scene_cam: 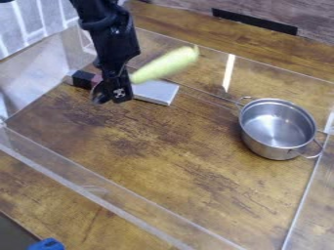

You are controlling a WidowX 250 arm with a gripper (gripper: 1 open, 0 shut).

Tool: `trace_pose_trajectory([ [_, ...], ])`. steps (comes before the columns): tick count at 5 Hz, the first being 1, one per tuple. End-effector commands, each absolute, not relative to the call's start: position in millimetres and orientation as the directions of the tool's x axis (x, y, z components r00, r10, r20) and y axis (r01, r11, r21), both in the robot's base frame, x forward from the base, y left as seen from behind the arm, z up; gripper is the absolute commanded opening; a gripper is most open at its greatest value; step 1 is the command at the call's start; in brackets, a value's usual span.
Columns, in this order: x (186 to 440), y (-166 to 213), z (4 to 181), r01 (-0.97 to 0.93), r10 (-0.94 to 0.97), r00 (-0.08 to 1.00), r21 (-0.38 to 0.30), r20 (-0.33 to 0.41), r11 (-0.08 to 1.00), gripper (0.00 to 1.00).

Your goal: Move the toy knife to the left side of the table

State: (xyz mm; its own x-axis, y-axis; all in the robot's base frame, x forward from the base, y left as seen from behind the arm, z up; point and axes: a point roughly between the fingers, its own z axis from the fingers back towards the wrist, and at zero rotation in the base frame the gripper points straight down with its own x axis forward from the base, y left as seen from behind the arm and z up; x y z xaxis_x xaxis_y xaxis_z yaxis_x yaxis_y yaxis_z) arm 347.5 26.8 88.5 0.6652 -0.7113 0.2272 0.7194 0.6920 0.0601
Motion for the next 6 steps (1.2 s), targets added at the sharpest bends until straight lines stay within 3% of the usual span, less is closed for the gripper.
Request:
trace_pose_trajectory([
  [1,356.0,19.9,104.8,0.715,-0.706,0.657,0.076,0.265,0.695,0.0],
  [2,355.5,19.7,90.9,0.714,-0.698,0.666,0.046,0.263,0.698,1.0],
  [4,356.6,21.0,70.5,0.712,-0.69,0.676,0.008,0.259,0.702,1.0],
  [5,358.0,22.7,66.1,0.71,-0.686,0.681,0.0,0.256,0.704,0.0],
  [6,359.1,24.8,66.1,0.709,-0.685,0.683,-0.007,0.253,0.705,0.0],
])
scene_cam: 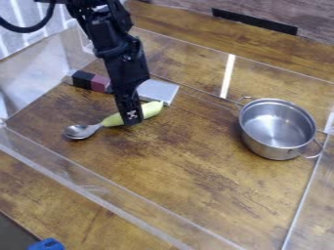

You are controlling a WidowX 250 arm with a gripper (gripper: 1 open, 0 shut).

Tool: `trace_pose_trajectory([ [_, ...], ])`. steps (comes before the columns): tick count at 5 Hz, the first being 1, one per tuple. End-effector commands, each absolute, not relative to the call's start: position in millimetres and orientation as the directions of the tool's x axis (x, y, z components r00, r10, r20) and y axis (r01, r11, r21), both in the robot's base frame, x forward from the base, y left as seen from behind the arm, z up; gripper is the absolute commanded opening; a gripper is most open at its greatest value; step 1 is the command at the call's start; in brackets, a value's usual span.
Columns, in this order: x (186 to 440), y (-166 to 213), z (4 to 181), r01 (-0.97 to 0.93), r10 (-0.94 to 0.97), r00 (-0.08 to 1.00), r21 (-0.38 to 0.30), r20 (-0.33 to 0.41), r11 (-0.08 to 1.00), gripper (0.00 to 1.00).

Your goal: Move the toy knife to the left side of the table

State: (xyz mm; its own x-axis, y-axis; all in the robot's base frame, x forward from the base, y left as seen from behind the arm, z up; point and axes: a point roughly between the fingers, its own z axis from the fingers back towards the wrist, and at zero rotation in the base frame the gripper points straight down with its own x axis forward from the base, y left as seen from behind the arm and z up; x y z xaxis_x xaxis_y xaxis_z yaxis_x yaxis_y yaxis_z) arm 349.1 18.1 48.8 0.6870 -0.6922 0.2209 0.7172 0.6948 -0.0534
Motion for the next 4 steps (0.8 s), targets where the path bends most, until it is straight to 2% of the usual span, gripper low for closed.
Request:
trace_pose_trajectory([
  [1,359.3,27.8,76.7,0.706,-0.682,0.691,-0.017,0.24,0.708,0.0],
  [2,359.6,30.5,89.0,0.702,-0.679,0.697,-0.027,0.229,0.712,0.0],
  [3,360.0,31.9,78.5,0.7,-0.674,0.702,-0.046,0.228,0.713,1.0],
  [4,359.9,32.5,67.5,0.696,-0.669,0.708,-0.068,0.227,0.714,1.0],
])
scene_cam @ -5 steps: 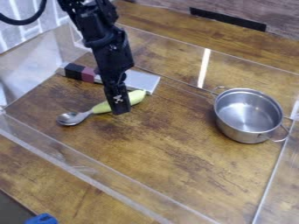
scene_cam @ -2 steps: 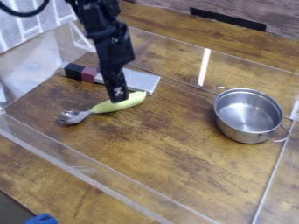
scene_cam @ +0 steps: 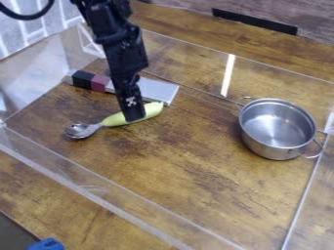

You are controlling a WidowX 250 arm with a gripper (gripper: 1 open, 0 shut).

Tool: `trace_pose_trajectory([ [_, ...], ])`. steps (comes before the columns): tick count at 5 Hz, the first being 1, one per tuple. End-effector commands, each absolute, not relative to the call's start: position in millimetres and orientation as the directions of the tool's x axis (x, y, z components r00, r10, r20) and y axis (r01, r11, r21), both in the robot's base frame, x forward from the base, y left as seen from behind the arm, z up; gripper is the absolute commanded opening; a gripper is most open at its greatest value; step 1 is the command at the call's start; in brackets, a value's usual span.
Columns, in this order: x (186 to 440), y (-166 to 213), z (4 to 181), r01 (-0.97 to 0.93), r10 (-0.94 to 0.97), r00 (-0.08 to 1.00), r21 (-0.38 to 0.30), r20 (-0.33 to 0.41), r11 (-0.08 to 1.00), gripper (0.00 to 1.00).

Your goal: Move the toy knife to the left side of the table

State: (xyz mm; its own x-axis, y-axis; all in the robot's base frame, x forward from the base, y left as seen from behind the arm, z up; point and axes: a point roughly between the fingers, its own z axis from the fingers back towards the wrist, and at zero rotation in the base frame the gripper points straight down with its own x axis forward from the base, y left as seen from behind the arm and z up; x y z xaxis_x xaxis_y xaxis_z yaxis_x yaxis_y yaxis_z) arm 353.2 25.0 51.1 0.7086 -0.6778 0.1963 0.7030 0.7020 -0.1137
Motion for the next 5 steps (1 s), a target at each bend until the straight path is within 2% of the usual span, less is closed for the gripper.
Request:
trace_pose_trajectory([
  [1,360.9,33.6,60.2,0.693,-0.665,0.713,-0.081,0.225,0.716,1.0],
  [2,362.0,34.9,57.6,0.69,-0.661,0.716,-0.087,0.222,0.718,0.0],
  [3,363.1,32.7,67.0,0.657,-0.628,0.748,-0.106,0.215,0.747,1.0],
  [5,365.0,29.6,86.3,0.598,-0.572,0.797,-0.119,0.195,0.793,1.0],
])
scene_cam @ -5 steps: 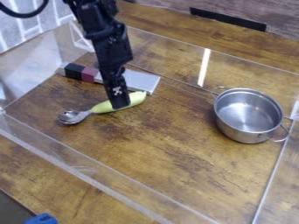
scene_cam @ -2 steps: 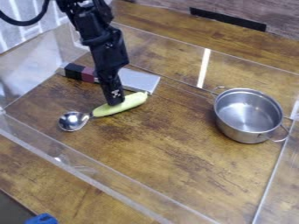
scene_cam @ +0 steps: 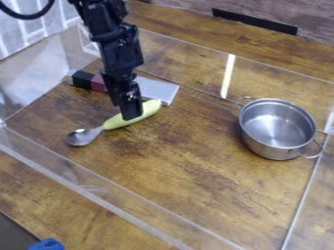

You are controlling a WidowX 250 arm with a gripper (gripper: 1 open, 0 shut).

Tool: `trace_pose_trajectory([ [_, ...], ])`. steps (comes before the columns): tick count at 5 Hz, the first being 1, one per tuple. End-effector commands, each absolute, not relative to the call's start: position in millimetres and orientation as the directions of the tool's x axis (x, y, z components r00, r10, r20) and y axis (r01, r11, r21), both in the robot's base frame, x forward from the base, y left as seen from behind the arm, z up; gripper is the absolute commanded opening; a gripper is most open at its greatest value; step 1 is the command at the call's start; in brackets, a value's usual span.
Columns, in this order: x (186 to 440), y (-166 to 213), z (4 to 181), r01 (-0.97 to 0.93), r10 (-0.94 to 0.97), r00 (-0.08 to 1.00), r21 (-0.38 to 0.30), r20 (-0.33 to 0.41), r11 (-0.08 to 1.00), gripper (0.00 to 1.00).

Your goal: Move the toy knife to the left side of the table

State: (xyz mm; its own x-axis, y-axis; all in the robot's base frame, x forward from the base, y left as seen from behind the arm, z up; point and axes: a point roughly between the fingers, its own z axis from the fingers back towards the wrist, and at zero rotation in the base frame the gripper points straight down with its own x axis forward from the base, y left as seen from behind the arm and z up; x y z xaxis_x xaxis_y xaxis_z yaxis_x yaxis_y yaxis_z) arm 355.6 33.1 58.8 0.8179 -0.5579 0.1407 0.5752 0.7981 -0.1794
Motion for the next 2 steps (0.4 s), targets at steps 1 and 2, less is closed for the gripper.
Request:
trace_pose_trajectory([
  [1,365.9,25.4,101.9,0.566,-0.543,0.819,-0.111,0.184,0.817,1.0],
  [2,366.4,21.8,115.1,0.537,-0.517,0.839,-0.102,0.171,0.838,1.0],
])
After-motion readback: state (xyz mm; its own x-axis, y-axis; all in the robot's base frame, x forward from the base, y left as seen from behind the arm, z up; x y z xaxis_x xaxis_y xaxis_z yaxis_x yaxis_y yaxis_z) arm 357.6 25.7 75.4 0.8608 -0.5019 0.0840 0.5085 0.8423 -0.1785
